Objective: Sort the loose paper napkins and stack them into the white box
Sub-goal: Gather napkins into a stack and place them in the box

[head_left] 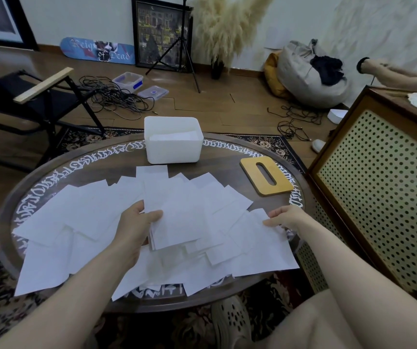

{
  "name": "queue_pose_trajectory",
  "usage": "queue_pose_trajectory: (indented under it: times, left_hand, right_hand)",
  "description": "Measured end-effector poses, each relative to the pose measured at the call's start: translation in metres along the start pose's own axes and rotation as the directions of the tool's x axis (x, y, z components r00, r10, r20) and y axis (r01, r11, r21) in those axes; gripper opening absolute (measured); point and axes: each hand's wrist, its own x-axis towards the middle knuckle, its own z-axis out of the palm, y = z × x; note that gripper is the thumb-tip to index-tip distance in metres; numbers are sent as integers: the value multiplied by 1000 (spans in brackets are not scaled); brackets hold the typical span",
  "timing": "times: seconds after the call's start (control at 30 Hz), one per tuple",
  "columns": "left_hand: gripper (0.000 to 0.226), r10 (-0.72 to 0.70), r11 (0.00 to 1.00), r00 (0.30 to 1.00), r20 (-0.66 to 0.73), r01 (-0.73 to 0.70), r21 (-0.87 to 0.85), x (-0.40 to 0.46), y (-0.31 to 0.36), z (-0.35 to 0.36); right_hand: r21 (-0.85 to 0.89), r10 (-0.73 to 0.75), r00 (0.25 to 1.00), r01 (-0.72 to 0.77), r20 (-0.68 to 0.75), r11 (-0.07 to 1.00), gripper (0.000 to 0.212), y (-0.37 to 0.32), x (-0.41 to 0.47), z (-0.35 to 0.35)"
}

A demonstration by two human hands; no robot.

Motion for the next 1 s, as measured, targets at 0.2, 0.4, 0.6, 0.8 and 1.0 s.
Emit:
queue_pose_trajectory:
  times: [0.2,0.4,0.6,0.8,1.0]
  left_hand:
    - [31,-9,1000,1000,3,9,-9,0,1,2]
    - [29,-6,1000,1000,13,6,-5,-1,0,2]
    - [31,-13,1000,1000,15,13,4,0,0,1]
    - [32,-20,1000,1000,11,20,16,1,-1,1]
    - [32,-27,999,1000,11,26,22,2,-2,2]
  right_hand:
    - [-34,-16,1000,16,18,999,31,4,-2,-5]
    - [-124,-80,997,81,14,989,19,12,1,-2]
    - [-133,-145,981,128,-127,983,9,12,0,-4]
    - [229,-207,946,265,-249,937,8,-3,-18,-13]
    - [383,-274,873,432,-403,816,3,-13,-26,-20]
